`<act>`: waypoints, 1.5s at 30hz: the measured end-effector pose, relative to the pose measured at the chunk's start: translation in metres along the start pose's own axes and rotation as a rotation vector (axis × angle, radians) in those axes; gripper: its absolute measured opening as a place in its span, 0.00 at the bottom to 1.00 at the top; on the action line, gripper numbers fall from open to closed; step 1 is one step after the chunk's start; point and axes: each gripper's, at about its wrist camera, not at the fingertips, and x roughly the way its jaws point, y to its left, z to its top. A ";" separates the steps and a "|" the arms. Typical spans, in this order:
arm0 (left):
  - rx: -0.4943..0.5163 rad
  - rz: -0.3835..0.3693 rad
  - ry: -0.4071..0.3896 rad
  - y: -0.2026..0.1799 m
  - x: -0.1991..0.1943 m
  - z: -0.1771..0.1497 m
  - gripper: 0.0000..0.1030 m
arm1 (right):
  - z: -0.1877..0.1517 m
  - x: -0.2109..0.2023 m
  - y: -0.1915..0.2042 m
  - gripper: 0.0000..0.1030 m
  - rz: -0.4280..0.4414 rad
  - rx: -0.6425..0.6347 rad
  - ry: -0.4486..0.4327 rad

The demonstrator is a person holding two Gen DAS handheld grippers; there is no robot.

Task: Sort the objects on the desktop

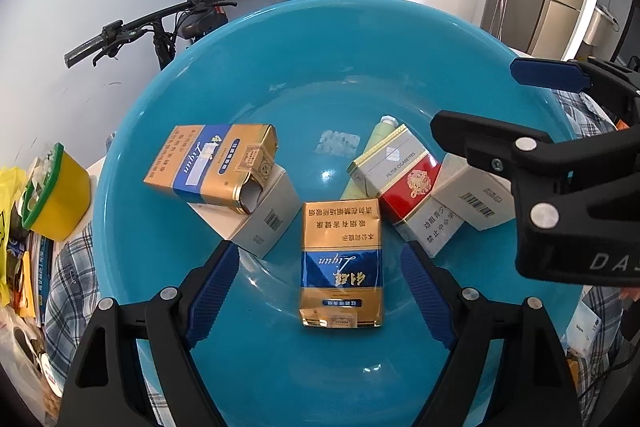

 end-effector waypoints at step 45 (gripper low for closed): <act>-0.347 0.235 -0.985 0.071 -0.173 -0.033 1.00 | 0.008 -0.137 -0.010 1.00 -0.070 0.113 -0.653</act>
